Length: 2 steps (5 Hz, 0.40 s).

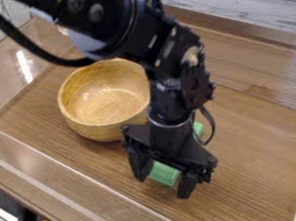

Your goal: Put the green block in the brown bowl

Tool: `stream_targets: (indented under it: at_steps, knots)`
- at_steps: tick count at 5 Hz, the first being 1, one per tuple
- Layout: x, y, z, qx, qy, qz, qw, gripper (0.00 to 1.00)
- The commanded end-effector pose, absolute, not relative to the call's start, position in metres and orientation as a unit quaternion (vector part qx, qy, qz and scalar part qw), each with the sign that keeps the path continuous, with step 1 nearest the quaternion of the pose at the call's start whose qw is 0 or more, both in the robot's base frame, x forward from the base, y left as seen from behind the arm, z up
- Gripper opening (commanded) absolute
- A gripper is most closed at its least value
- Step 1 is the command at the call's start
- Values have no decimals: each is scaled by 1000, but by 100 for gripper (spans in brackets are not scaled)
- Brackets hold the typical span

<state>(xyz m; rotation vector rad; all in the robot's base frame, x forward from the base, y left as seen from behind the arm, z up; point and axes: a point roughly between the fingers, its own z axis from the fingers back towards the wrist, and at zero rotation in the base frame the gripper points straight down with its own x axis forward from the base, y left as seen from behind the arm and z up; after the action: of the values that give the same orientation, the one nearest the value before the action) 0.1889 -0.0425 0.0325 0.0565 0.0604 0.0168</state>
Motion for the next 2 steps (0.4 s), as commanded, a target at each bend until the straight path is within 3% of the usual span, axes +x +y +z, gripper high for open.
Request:
stream_targets:
  at_steps: [1, 2]
  knots:
    - [205, -35, 48, 28, 8, -6, 1000, 100]
    - [208, -27, 56, 27, 5, 5, 1000, 100]
